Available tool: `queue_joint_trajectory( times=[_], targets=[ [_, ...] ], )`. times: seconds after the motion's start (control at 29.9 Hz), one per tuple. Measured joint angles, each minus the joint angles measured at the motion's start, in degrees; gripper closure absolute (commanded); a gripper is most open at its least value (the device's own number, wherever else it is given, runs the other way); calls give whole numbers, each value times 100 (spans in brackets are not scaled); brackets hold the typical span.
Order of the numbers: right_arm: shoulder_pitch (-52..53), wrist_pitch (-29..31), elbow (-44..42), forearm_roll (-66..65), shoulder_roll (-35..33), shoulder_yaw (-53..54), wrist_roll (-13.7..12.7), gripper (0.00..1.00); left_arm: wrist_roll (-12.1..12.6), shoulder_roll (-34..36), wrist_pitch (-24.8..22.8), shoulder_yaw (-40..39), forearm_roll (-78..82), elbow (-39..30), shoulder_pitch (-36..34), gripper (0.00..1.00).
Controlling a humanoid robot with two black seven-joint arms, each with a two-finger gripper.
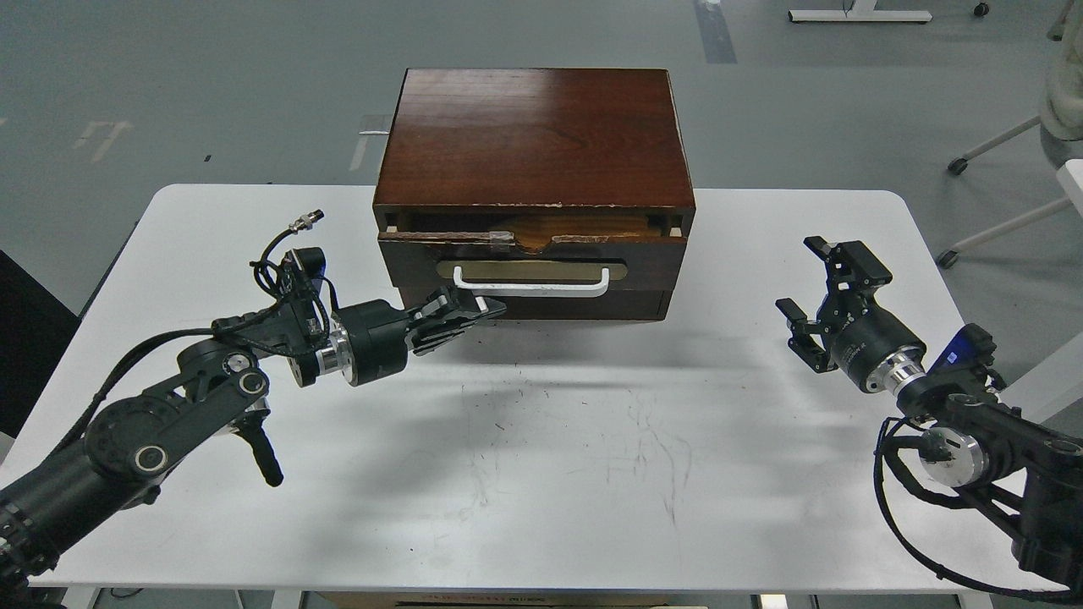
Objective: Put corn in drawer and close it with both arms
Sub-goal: 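Keep pushing the drawer with the left gripper until flush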
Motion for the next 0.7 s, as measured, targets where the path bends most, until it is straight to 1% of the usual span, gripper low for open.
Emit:
queue_joint_trajectory(
  times=[0.7],
  targets=[
    [-5, 0, 0, 2, -6, 0, 0, 0, 10, -15, -135, 43, -251, 565, -252, 100]
  ],
)
